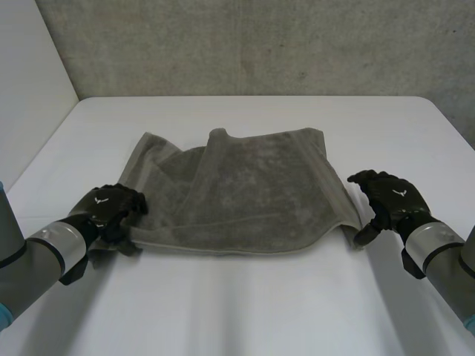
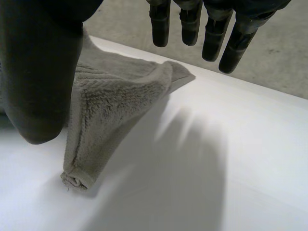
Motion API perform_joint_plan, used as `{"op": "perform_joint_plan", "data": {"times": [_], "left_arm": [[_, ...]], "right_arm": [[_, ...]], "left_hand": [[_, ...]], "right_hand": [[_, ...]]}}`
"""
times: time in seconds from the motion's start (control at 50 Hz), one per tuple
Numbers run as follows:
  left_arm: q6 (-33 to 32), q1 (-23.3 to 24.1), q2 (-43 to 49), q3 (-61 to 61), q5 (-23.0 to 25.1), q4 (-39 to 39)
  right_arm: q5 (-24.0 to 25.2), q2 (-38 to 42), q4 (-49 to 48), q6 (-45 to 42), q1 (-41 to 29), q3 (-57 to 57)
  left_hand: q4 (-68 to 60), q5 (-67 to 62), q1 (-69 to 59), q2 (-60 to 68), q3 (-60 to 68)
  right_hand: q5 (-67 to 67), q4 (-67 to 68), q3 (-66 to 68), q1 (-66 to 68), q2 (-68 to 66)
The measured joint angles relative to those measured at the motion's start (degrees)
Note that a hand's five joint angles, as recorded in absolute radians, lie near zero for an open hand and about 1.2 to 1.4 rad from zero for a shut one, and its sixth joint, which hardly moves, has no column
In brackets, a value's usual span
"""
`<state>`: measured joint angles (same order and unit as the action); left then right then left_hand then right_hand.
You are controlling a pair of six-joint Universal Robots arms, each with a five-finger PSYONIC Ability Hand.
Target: Fold the towel.
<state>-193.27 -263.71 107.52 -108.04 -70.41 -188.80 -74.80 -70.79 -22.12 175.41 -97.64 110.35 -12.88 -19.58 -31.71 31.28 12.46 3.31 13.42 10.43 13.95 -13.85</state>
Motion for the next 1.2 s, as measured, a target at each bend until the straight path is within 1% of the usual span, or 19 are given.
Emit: {"op": "perform_joint_plan", "data": {"times": [0.18,0.32,0.42,0.5,0.52,0.58,0.72,0.78,0.82,0.86,0.94,1.04,1.2], "left_arm": [[0.07,-1.01,0.05,-1.39,-0.83,-2.24],[0.87,-0.94,0.54,-1.45,-3.7,-3.23],[2.26,-0.47,0.55,-1.44,-4.74,-3.59],[3.45,0.03,0.27,-1.45,-4.99,-3.75],[3.56,0.08,0.22,-1.46,-5.0,-3.77],[3.96,0.12,0.03,-1.5,-5.02,-3.78],[4.52,-0.46,-0.53,-1.55,-5.08,-3.78],[5.04,-0.64,-0.91,-1.56,-5.13,-3.78],[5.41,-0.8,-1.2,-1.56,-5.14,-3.82],[5.61,-0.99,-1.38,-1.56,-5.14,-3.86],[5.83,-1.62,-1.68,-1.58,-5.15,-3.92],[5.85,-2.12,-1.76,-1.68,-5.13,-3.99],[5.8,-2.01,-1.57,-2.51,-5.15,-5.02]], "right_arm": [[-0.75,0.27,-2.91,5.27,1.39,2.35],[-0.13,2.62,-3.65,10.74,1.25,1.87],[-0.15,4.08,-3.7,12.91,1.0,1.43],[-0.43,5.04,-3.87,13.75,0.97,1.16],[-0.46,5.14,-3.94,13.79,0.98,1.14],[-0.63,5.56,-4.81,13.87,1.14,1.11],[-0.8,6.25,-6.8,13.7,1.54,1.31],[-0.87,6.39,-7.66,13.63,1.46,1.35],[-0.94,6.28,-8.39,13.47,1.3,1.31],[-0.92,6.08,-8.88,13.25,1.21,1.2],[-0.58,5.06,-9.88,12.19,0.93,0.69],[0.28,3.08,-10.21,10.03,0.14,-0.05],[1.65,1.22,-9.84,8.31,-1.36,-1.75]], "left_hand": [[0.0,-0.05,0.0,0.0,0.0],[0.0,-0.11,0.0,0.0,0.0],[0.0,-0.11,0.0,0.0,0.0],[0.0,-0.11,0.0,0.0,0.0],[0.0,-0.11,0.0,0.0,0.0],[0.0,-0.15,0.0,0.0,0.0],[0.0,-0.19,0.0,0.0,0.0],[0.0,-0.26,0.0,0.0,0.0],[0.0,-0.35,0.0,0.0,0.0],[0.0,-0.35,0.0,0.0,0.0],[0.0,-0.08,0.0,0.0,0.0],[0.0,3.39,2.44,-3.08,0.0],[0.0,4.12,2.58,-3.47,0.0]], "right_hand": [[0.0,0.0,0.0,0.0,0.0],[0.05,0.0,0.0,0.0,-0.01],[0.76,0.0,0.0,0.64,-0.64],[13.58,0.0,0.0,12.07,-12.57],[14.7,0.0,0.0,13.61,-13.69],[25.8,0.0,0.0,25.22,-25.34],[37.09,0.0,0.0,36.88,-37.2],[44.13,0.0,0.0,43.89,-44.04],[52.08,0.0,0.0,51.56,-51.99],[57.64,0.0,0.0,55.44,-56.66],[59.94,0.0,0.0,56.87,-58.49],[60.11,0.0,0.0,56.87,-58.5],[60.11,0.0,0.0,56.9,-58.5]]}}
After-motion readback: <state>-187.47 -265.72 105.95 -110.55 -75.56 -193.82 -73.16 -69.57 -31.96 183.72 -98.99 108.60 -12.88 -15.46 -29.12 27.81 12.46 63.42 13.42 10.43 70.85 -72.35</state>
